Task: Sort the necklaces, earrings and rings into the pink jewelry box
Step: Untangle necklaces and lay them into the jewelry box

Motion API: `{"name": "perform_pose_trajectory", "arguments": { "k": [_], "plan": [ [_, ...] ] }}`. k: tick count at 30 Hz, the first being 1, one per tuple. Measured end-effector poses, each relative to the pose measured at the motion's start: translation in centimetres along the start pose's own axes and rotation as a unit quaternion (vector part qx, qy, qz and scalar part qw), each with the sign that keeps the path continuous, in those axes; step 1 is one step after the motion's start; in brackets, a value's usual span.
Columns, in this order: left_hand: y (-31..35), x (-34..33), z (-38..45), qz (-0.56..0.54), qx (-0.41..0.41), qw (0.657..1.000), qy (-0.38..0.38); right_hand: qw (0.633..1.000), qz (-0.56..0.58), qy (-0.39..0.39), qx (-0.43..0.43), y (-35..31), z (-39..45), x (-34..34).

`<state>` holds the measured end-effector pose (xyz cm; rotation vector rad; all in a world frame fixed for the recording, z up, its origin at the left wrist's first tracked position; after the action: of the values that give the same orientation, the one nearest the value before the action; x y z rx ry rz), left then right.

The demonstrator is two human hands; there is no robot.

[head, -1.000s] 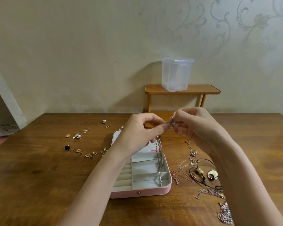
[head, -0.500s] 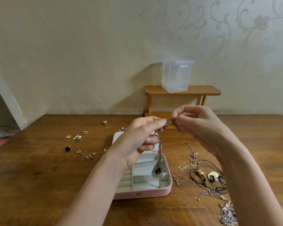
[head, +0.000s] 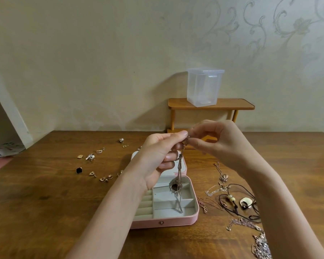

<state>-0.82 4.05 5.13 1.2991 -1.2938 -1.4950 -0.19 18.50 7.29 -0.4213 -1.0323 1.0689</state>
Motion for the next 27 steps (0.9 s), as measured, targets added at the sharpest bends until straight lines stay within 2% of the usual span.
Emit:
{"name": "perform_pose_trajectory", "arguments": {
  "k": [7,10,14,17,19,22,25,27],
  "plan": [
    [0.7,0.4,-0.4,0.128,-0.075,0.989,-0.017,1.0,0.019,-0.008,-0.008,0.2,-0.2,0.6],
    [0.7,0.6,-0.4,0.194,-0.128,0.973,0.016,1.0,-0.011,-0.008,-0.005,0.3,-0.1,0.3],
    [0.3,0.7,0.2,0.244,-0.196,0.948,0.055,0.996,-0.064,0.056,0.004,0.6,0.1,0.1],
    [0.1,0.4,0.2,0.256,-0.217,0.939,0.077,0.993,-0.051,0.109,0.003,0.4,0.2,-0.2],
    [0.1,0.0,0.0,0.23,-0.187,0.953,0.064,0.991,-0.032,0.133,-0.002,0.2,0.2,-0.5],
    [0.1,-0.1,-0.2,0.125,-0.081,0.989,0.01,0.986,0.057,0.149,-0.055,0.4,0.3,-0.9],
    [0.4,0.1,-0.2,-0.005,-0.018,0.999,-0.042,0.962,0.22,0.113,-0.115,0.6,0.0,-0.8],
    [0.4,0.2,-0.1,-0.041,0.006,0.999,-0.032,0.965,0.224,0.066,-0.121,0.6,-0.1,-0.8]
  ]
}}
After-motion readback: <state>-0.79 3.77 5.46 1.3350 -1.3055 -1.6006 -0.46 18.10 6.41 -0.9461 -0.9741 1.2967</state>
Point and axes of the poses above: each hand's wrist, its own z-axis towards the middle knuckle, its own x-axis out of the back of the hand, y = z × x, the point moved 2 cm from there along z, towards the middle knuckle, and after that the axes turned 4 degrees about y, right-handed, at the moved point
